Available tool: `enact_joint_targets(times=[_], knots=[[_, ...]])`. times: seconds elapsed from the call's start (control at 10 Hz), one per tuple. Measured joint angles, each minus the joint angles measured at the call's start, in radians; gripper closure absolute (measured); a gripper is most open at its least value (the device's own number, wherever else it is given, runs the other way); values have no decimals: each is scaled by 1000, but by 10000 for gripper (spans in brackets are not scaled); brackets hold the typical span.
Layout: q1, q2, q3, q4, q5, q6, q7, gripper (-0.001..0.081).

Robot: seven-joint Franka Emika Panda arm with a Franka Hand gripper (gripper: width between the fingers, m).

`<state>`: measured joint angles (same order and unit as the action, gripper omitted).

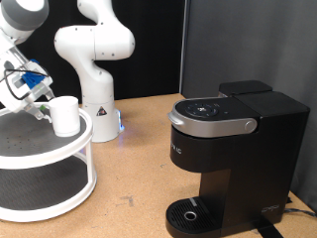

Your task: Make a cup of coffee with the keurig machine

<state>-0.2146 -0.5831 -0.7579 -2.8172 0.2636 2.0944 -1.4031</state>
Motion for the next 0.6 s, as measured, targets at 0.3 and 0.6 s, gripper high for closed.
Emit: enact_joint_targets(times=[0.3,0.6], knots=[[-4,0,0,-8,-5,3,0,111],[-5,0,0,-9,-5,3,0,313]])
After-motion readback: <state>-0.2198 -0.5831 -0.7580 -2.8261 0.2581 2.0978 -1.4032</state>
